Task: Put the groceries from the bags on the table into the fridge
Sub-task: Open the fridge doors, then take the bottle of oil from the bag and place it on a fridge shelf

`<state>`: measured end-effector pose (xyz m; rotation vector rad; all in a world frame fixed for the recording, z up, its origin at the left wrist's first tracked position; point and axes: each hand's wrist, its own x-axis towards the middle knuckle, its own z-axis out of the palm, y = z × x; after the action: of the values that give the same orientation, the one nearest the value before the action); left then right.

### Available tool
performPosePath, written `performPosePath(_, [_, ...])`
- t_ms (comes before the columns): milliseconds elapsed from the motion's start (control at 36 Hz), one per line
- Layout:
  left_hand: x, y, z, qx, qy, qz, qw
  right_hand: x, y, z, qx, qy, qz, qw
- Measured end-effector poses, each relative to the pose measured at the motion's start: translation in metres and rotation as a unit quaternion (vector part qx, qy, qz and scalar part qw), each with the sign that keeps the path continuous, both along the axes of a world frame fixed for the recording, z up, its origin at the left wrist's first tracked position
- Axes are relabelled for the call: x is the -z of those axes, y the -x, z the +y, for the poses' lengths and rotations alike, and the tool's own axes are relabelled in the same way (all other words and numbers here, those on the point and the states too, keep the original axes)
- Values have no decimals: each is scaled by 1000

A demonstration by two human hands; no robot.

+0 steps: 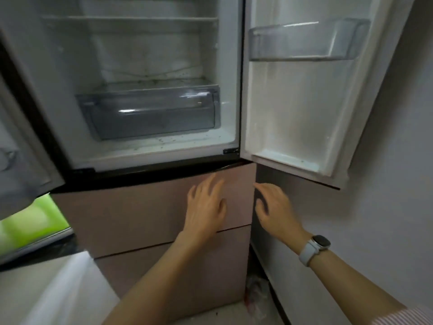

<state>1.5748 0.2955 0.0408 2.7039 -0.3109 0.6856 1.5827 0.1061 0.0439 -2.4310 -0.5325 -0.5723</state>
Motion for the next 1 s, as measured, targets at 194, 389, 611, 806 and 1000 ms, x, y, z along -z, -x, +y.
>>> performPosePath(194, [70,127,124,-240,61,116,962,64,41,123,-206,119,191,952])
performPosePath(389, [113,316,205,-484,120,141,855,98,148,248,-385,180,212,880])
performPosePath(611, [118,528,252,-642,181,140,731,109,313,376,-554,240,195,773])
performPosePath(806, [89,701,309,-703,190,138,671,104,489,480,-642,255,167,704])
performPosePath(1000, [77,837,354,-761,205,105,607,91,632,559,-694,267,170,646])
